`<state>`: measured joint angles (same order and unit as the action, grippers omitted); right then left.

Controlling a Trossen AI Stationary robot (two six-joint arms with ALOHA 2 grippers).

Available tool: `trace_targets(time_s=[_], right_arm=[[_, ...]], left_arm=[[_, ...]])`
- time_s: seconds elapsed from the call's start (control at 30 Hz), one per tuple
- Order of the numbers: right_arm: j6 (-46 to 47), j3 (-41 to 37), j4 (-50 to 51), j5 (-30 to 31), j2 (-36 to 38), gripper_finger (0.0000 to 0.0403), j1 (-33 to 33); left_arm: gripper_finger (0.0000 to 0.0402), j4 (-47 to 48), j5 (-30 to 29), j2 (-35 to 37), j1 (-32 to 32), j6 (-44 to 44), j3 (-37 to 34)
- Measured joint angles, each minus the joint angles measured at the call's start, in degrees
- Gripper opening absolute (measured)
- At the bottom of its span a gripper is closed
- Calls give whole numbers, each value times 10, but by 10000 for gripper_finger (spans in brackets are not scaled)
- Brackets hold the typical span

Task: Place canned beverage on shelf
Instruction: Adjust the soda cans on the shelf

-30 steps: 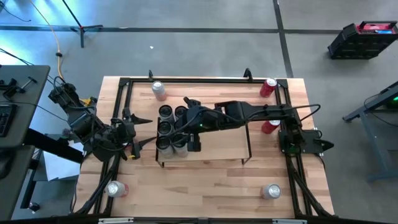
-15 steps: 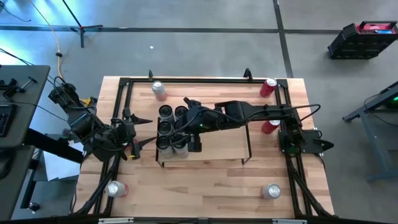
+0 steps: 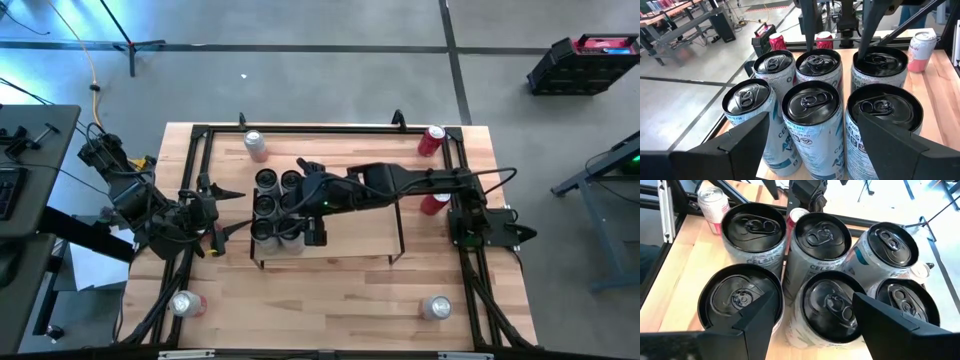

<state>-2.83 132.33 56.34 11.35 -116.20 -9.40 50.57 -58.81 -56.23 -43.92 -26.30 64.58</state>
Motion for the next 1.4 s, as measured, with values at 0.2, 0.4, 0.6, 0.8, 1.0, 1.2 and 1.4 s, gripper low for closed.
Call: trace_targets(time_s=[0.2,0.4,0.6,0.8,1.0,1.2,1.4], right_arm=[[-8,-1,-17,2,11,250,-8],[-17,-1,-36,-22,11,250,-10],[-15,-1,-25,-29,10,250,-10],[-11,-1,-39,-29,4,250,-7],[-24,-1,-67,-26,5,250,-15],[-39,-1,-138,4,0,250,-14],[-65,-1,-163,1,-15,250,-16]], left_arm=[[294,0,0,0,0,0,0],[294,0,0,0,0,5,0],[294,-2,0,0,0,5,0],[294,-5,0,0,0,5,0],[294,-57,5,-6,10,53,0],[294,-113,44,-11,20,103,0],[294,-122,86,-19,26,105,0]])
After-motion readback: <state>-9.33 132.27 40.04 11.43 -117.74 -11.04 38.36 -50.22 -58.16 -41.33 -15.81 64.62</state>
